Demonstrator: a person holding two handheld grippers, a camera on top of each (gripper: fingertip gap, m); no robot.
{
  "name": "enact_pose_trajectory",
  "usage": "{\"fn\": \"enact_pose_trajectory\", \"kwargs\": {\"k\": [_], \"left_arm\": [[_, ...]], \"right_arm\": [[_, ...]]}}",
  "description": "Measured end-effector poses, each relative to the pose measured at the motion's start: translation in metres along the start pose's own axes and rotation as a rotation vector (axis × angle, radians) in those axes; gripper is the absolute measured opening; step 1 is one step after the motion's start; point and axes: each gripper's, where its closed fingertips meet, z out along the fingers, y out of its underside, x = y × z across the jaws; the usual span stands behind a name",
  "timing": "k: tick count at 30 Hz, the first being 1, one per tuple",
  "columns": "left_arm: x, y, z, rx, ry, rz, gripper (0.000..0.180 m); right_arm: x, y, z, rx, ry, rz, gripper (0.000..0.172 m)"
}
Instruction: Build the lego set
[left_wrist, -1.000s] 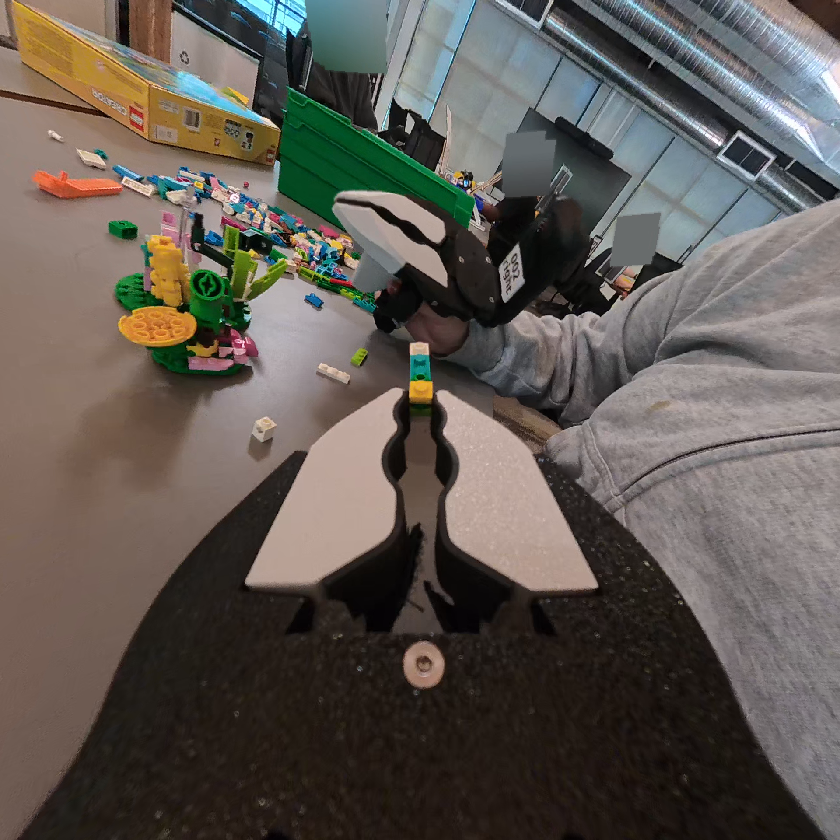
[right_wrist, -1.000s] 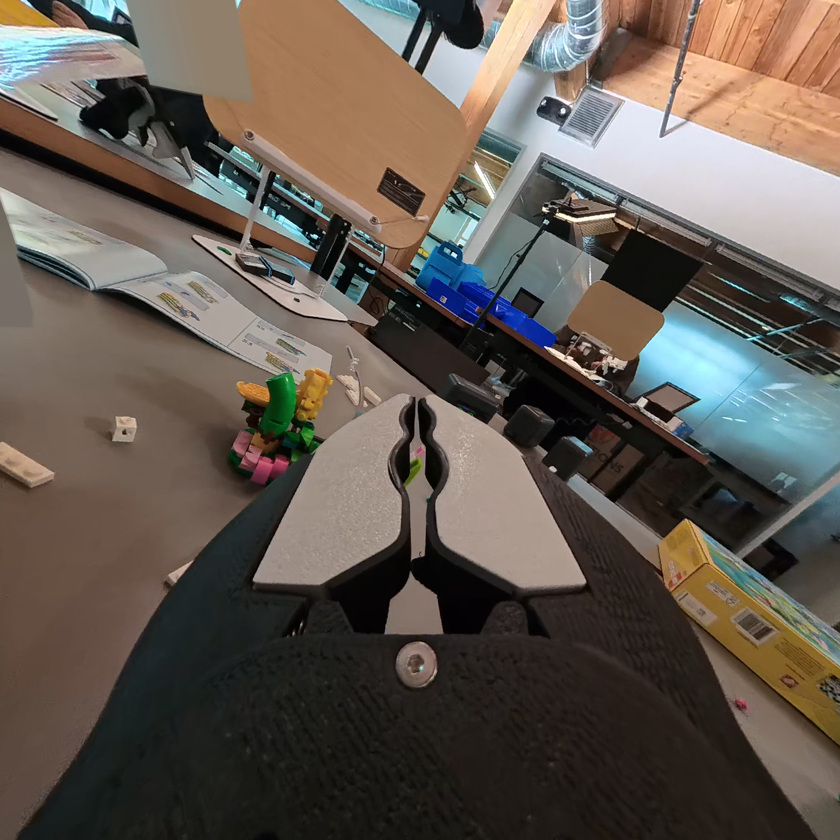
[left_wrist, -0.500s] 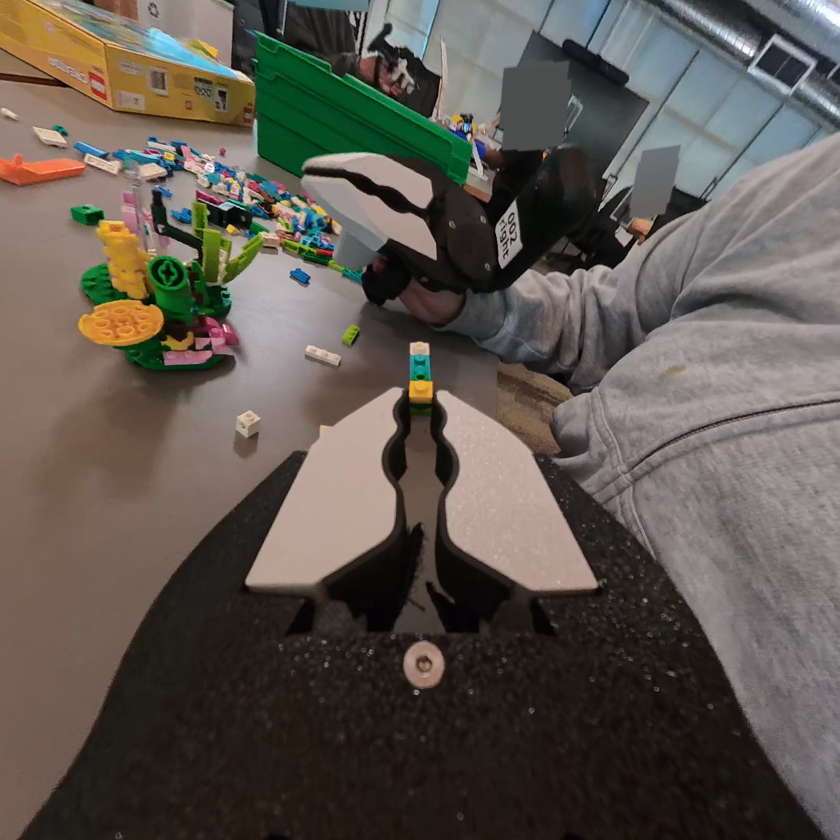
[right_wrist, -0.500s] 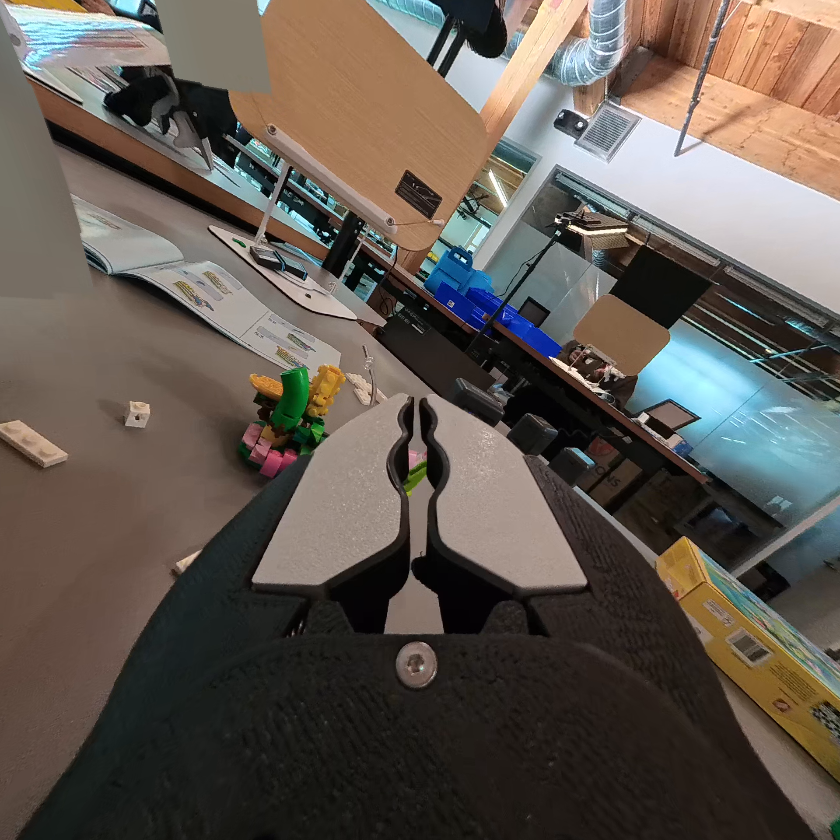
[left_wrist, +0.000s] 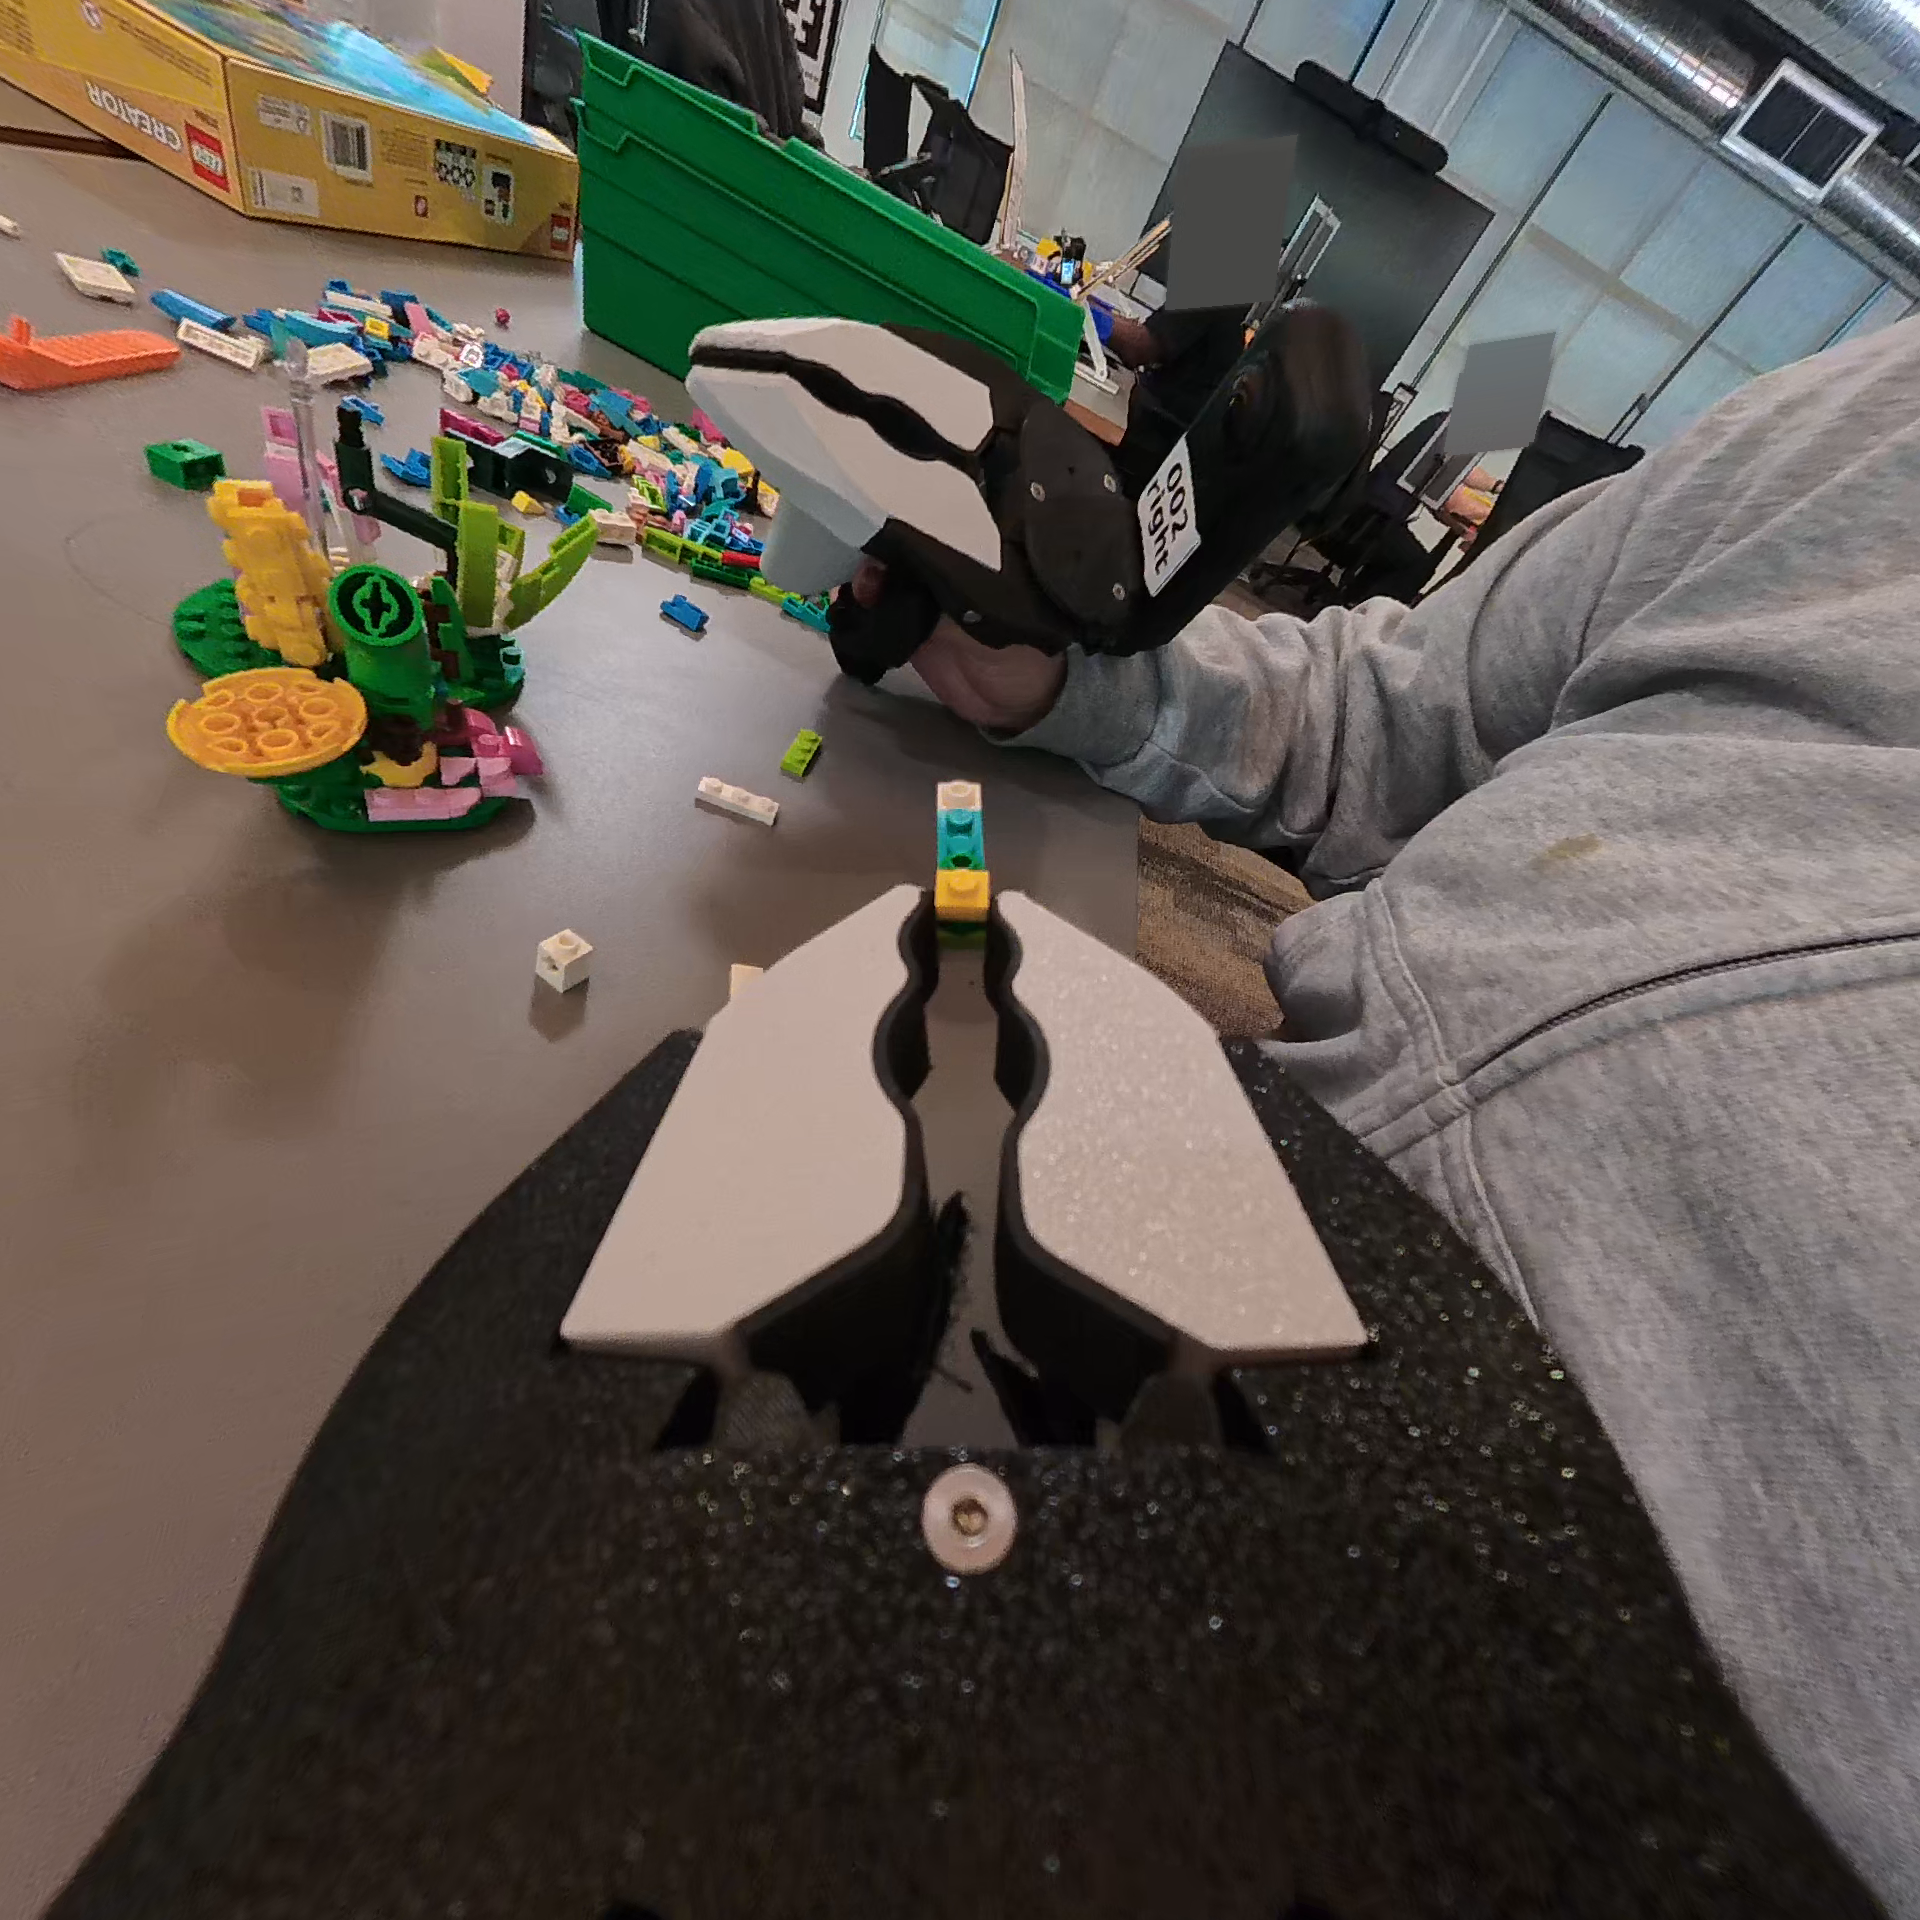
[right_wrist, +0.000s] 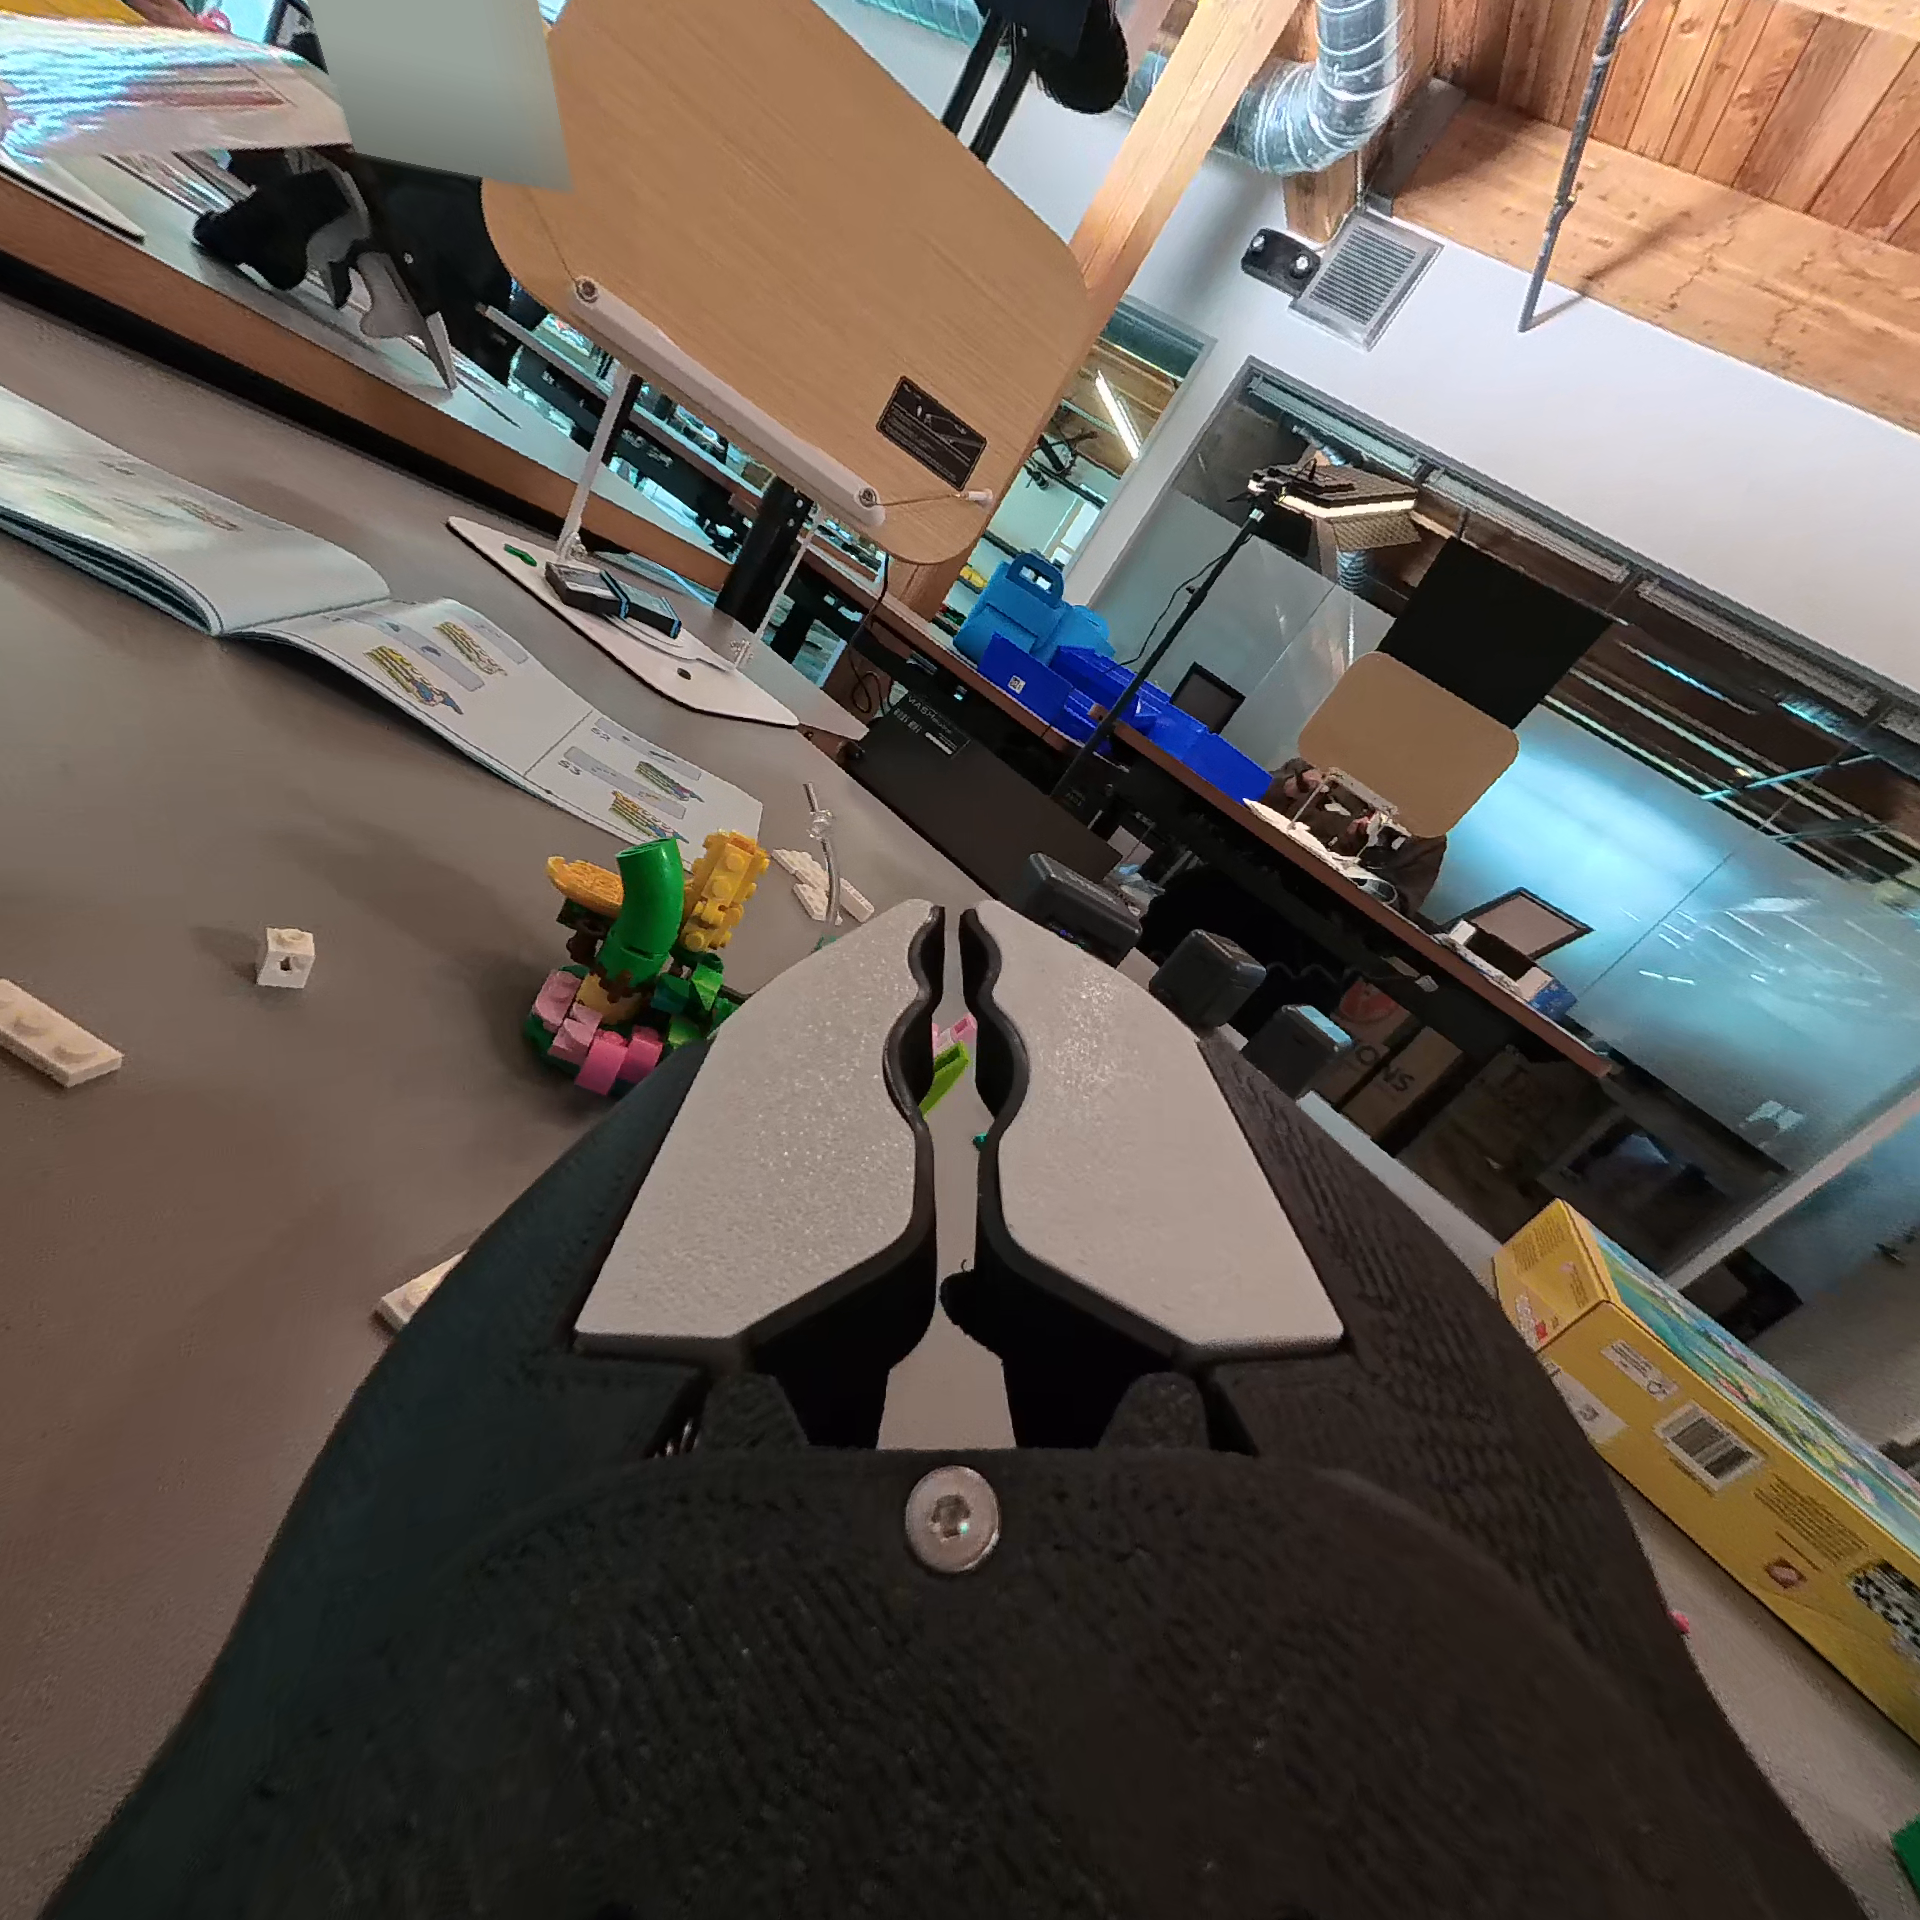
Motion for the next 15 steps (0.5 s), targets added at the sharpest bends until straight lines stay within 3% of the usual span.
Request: {"fn": "enact_pose_trajectory", "kwargs": {"k": [15], "left_arm": [[-0.0074,0.0,0.0001,0.0,-0.043,-0.025,0.008]], "right_arm": [[-0.0004,0.0005,-0.0004,-0.003,-0.001,-0.001,0.002]]}}
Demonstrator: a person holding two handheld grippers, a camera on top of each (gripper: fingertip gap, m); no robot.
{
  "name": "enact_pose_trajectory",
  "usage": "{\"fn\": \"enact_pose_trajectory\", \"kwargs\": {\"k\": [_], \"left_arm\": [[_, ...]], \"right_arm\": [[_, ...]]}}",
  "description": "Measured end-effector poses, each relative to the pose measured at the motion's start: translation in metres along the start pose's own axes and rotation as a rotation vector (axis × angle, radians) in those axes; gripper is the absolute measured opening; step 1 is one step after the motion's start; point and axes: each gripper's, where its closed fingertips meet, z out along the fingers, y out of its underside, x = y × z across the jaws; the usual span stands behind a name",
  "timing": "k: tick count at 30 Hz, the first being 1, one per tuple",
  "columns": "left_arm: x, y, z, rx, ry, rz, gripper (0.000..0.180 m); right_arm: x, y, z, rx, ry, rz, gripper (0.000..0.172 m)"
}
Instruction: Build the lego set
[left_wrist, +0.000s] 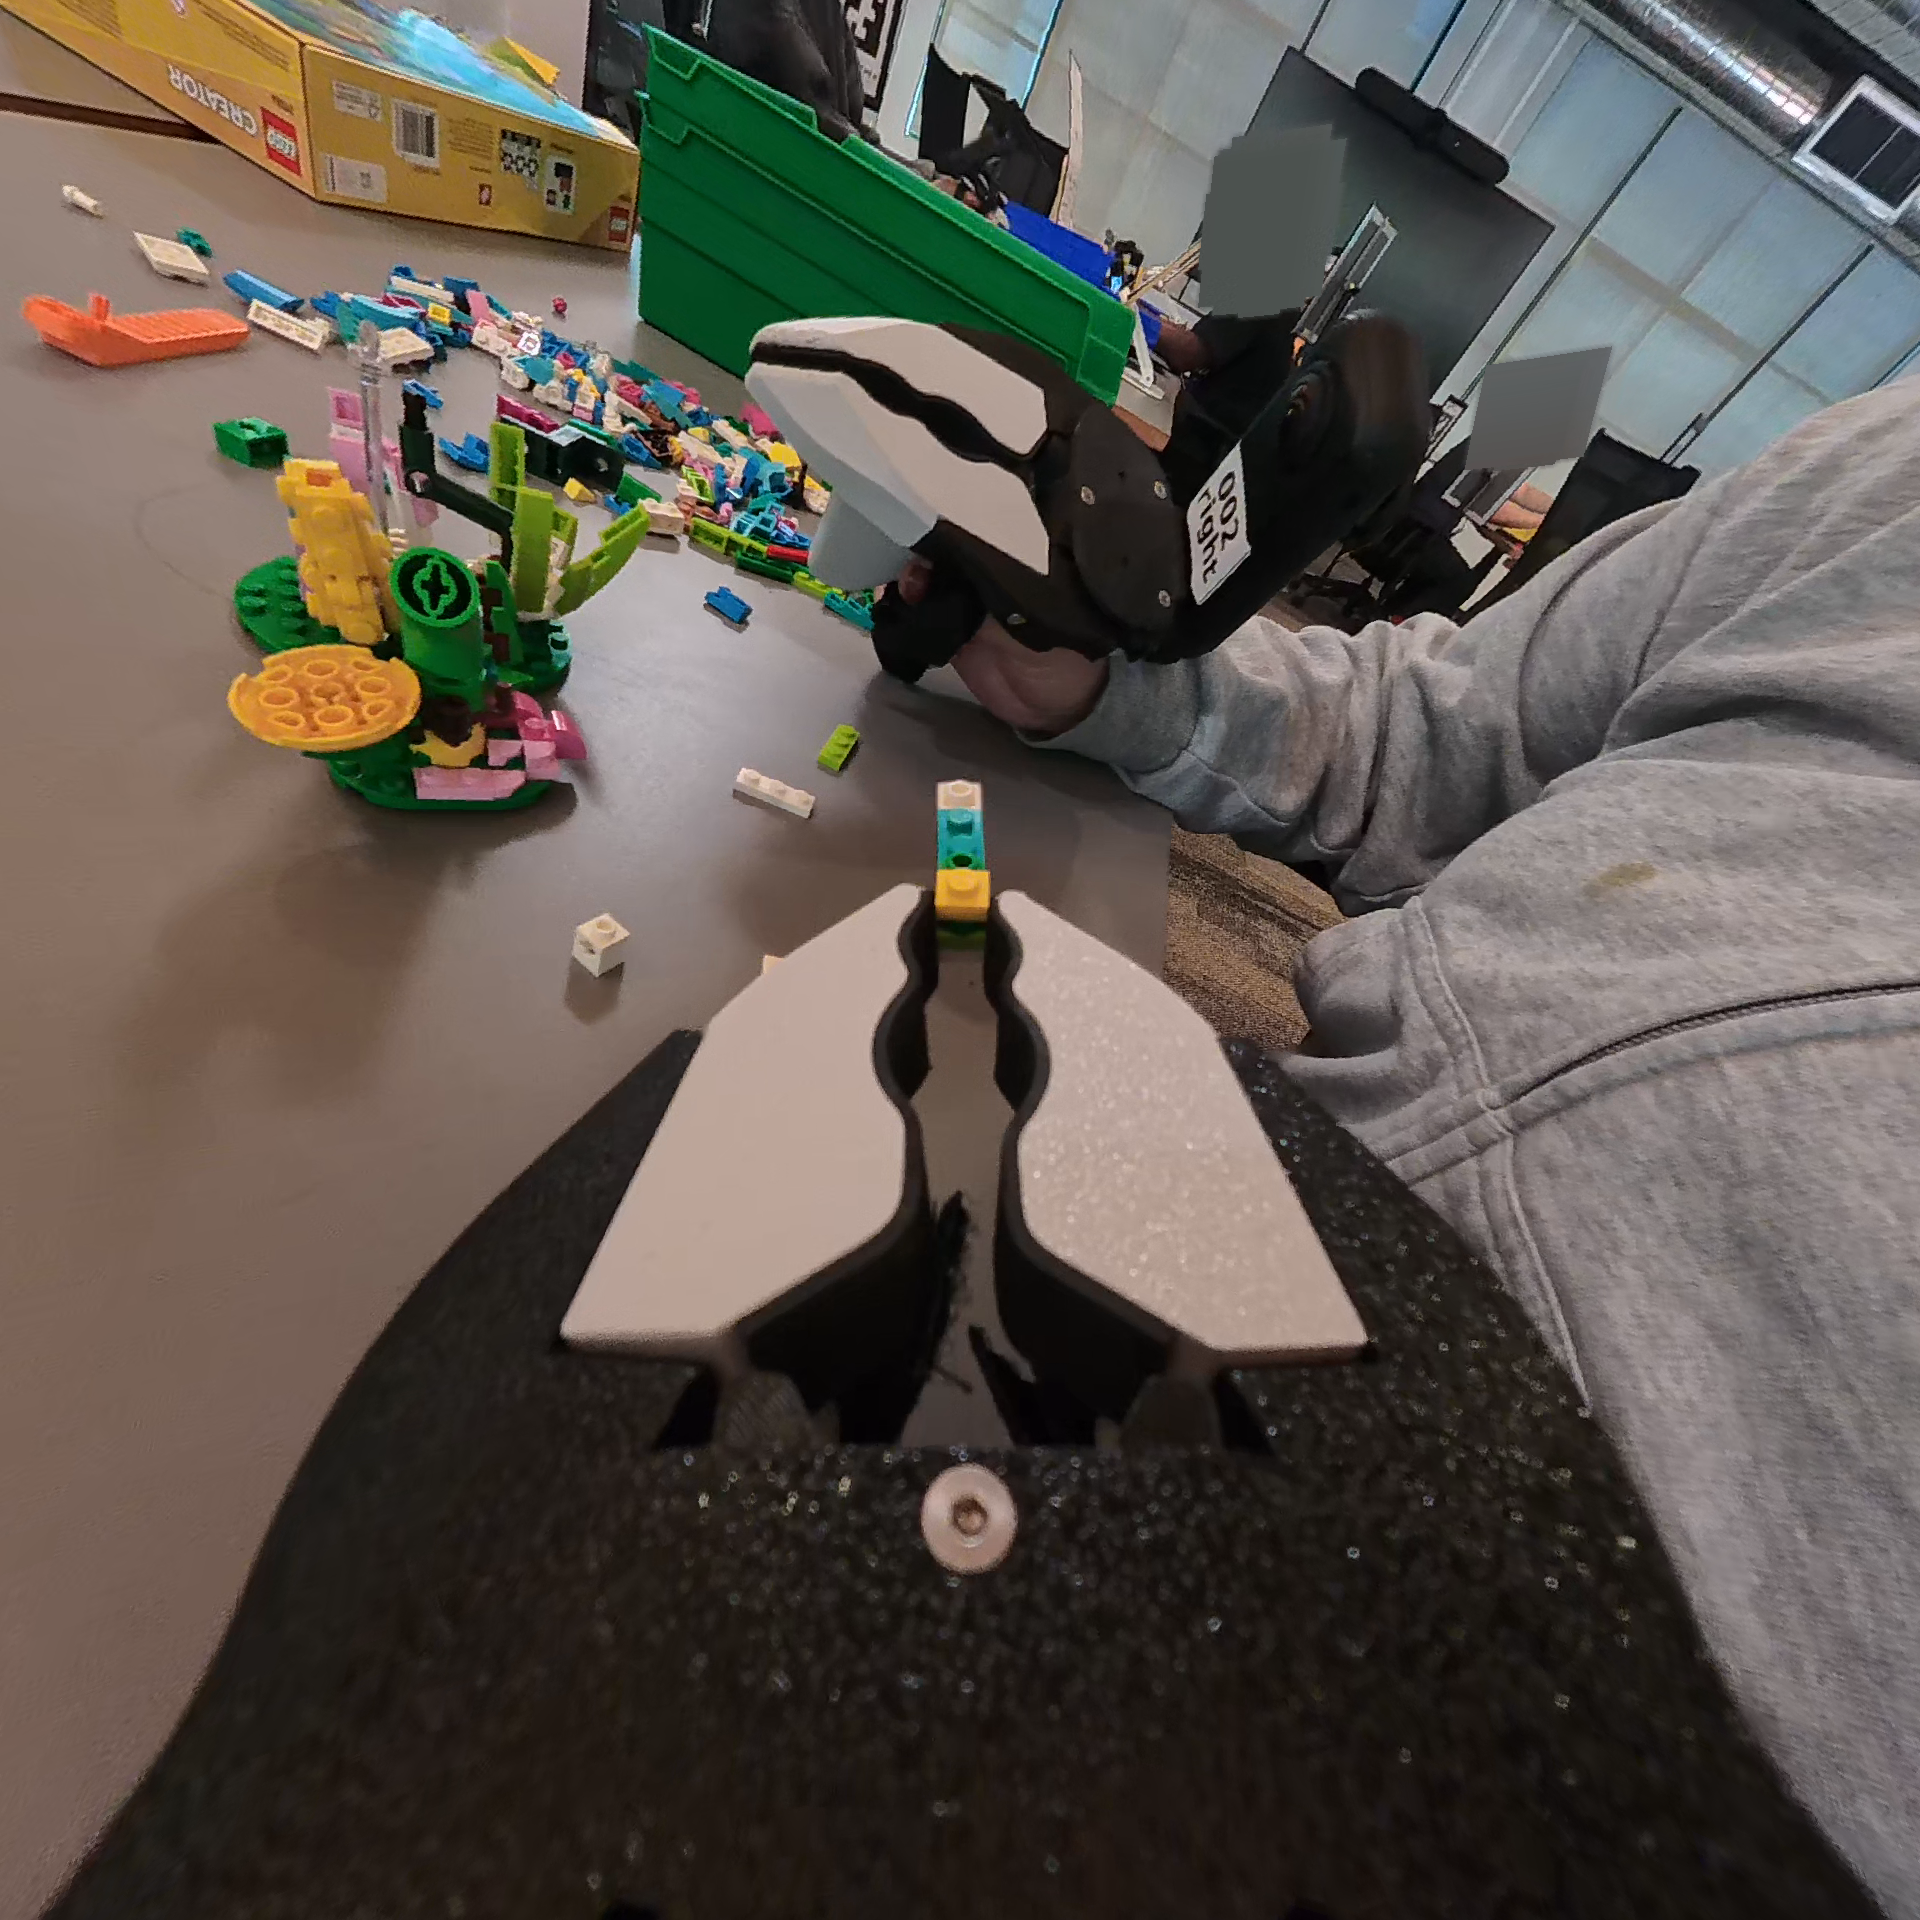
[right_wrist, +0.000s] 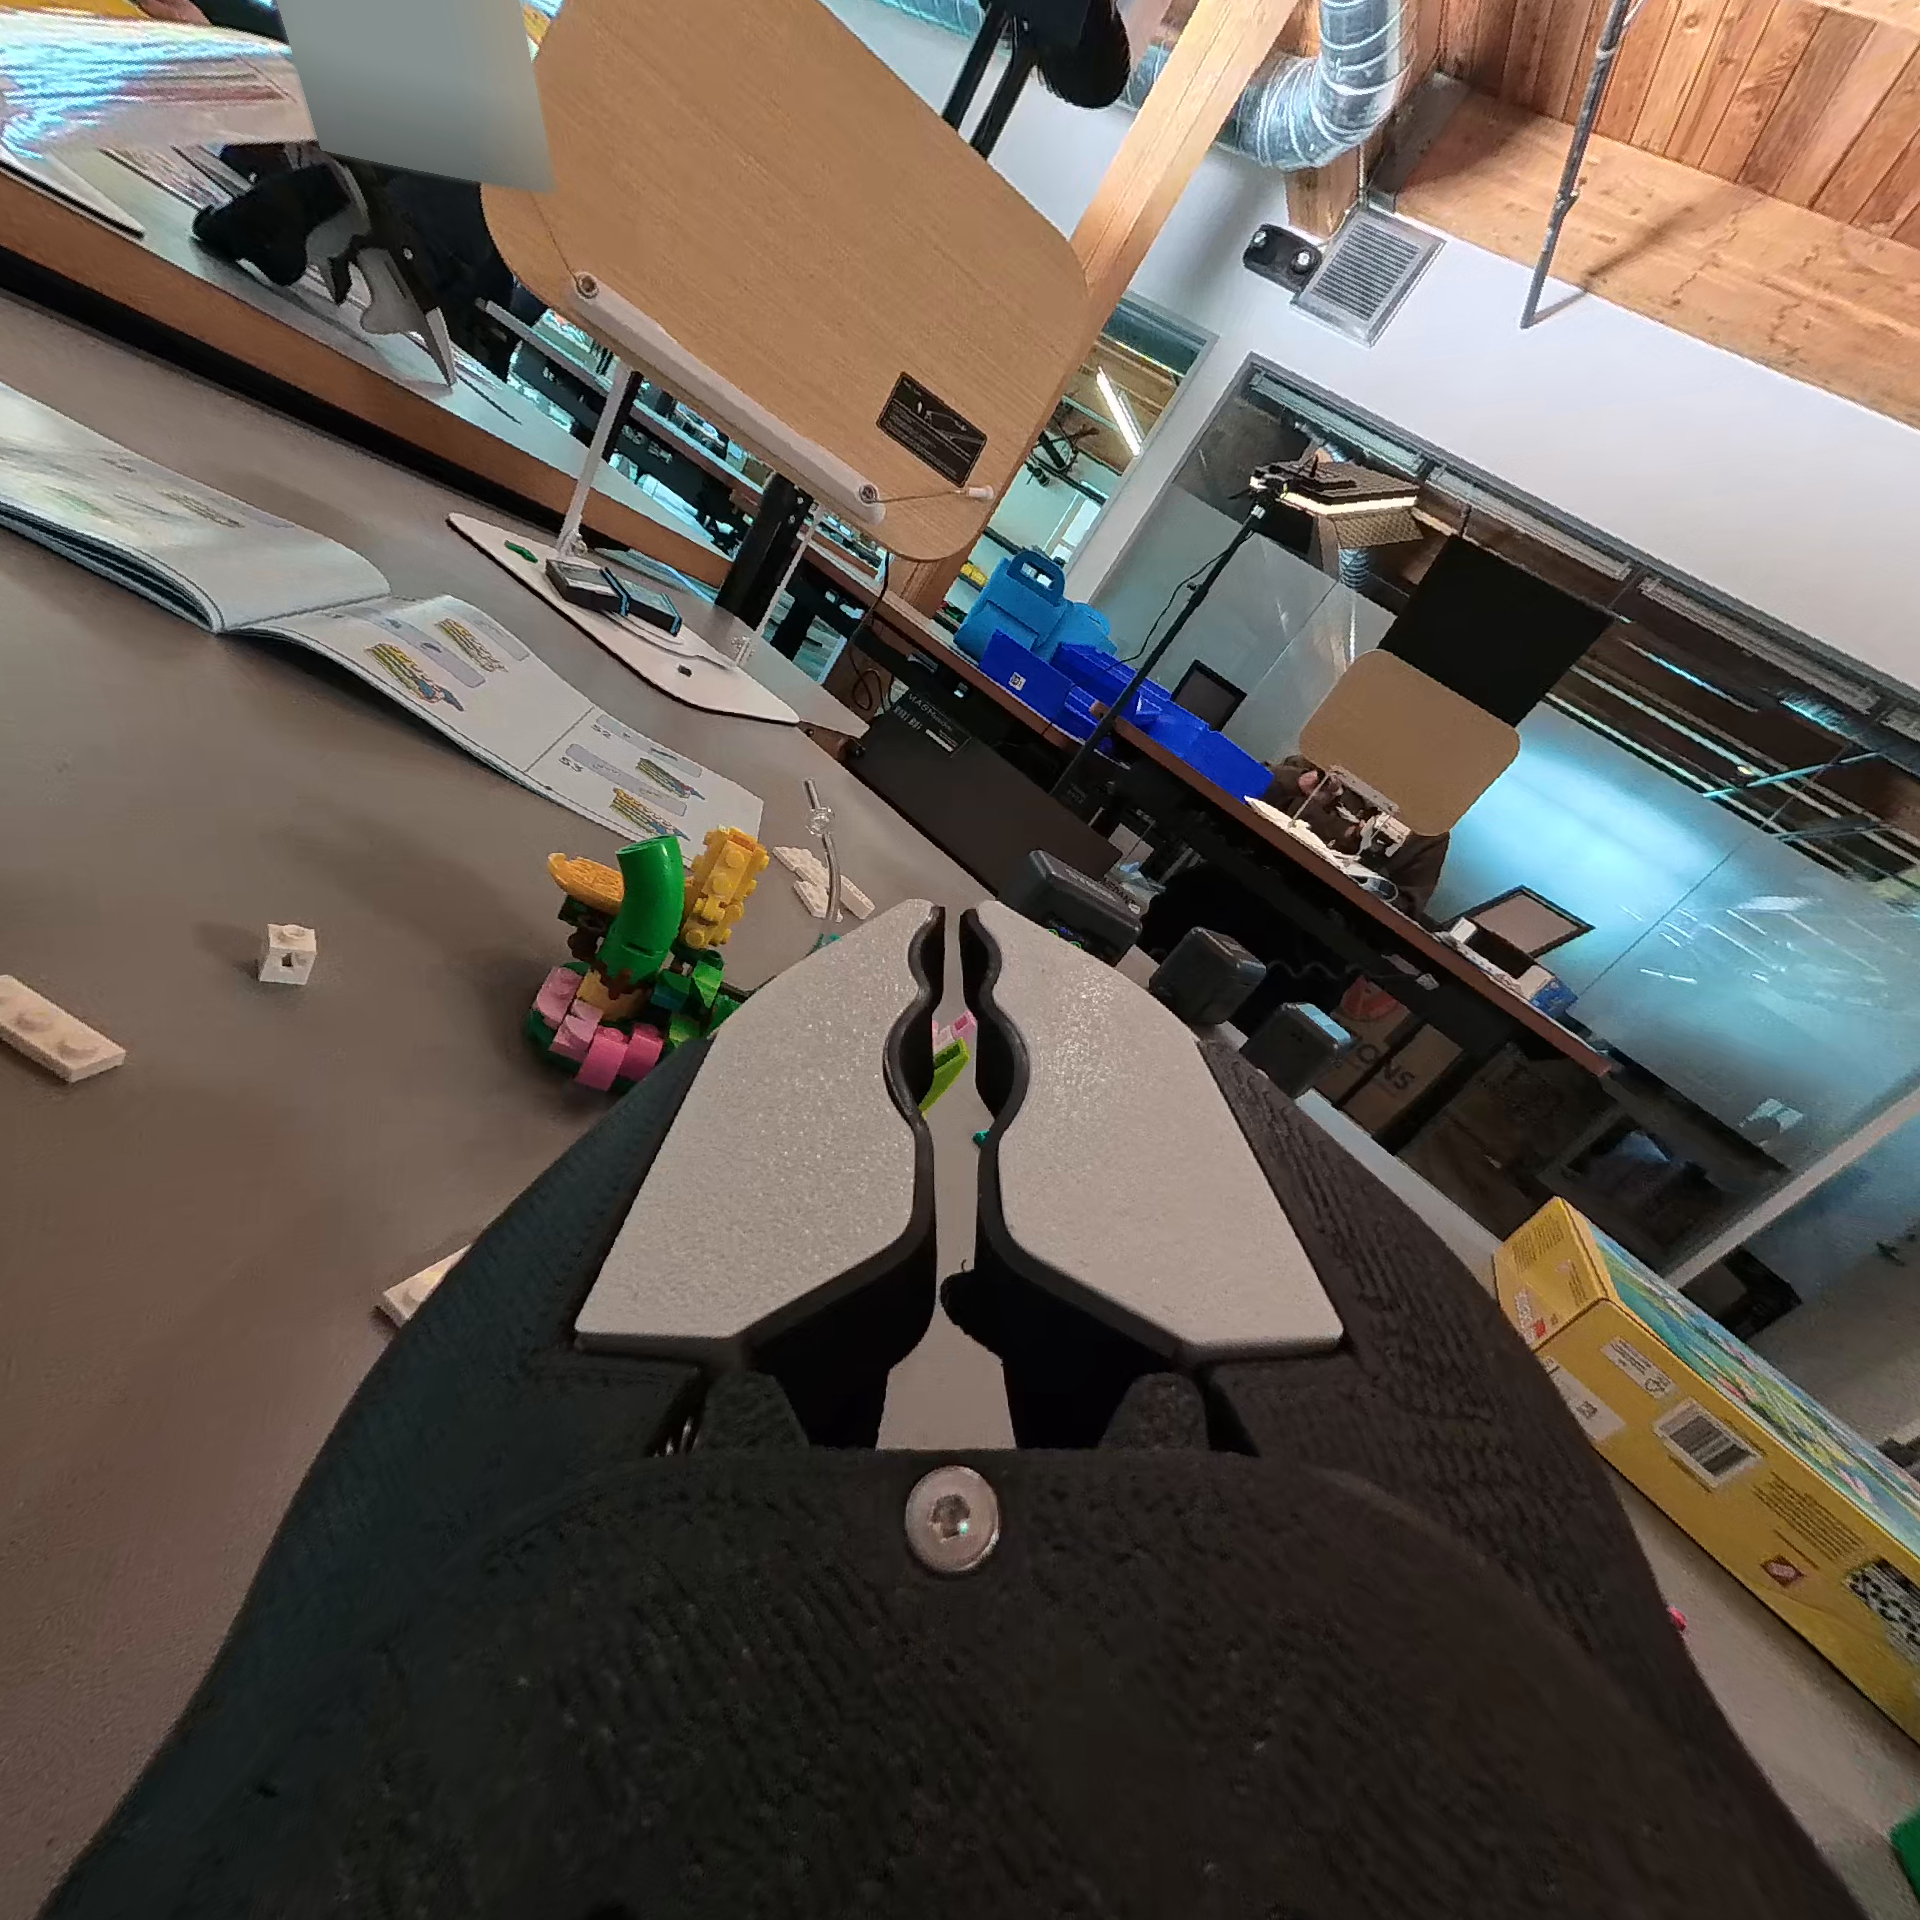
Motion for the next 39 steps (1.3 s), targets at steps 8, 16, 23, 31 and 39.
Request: {"fn": "enact_pose_trajectory", "kwargs": {"k": [8,16,23,31,39], "left_arm": [[-0.0001,-0.0017,-0.0014,0.015,0.012,-0.016,0.008],[-0.0021,-0.0047,-0.0037,0.04,0.02,-0.048,0.008],[-0.0024,-0.0047,-0.0038,0.04,0.021,-0.052,0.008],[-0.0029,-0.005,-0.0039,0.042,0.022,-0.059,0.008],[-0.003,-0.0051,-0.0041,0.042,0.022,-0.06,0.008]], "right_arm": [[-0.0009,0.0004,0.0002,-0.002,-0.005,-0.003,0.002],[-0.0017,0.0006,0.0003,-0.001,-0.009,-0.009,0.002],[-0.0017,0.0006,0.0008,-0.001,-0.007,-0.012,0.002],[-0.0016,0.0007,0.0002,-0.001,-0.008,-0.016,0.002],[-0.0062,0.0,-0.0002,0.001,-0.03,-0.035,0.002]]}}
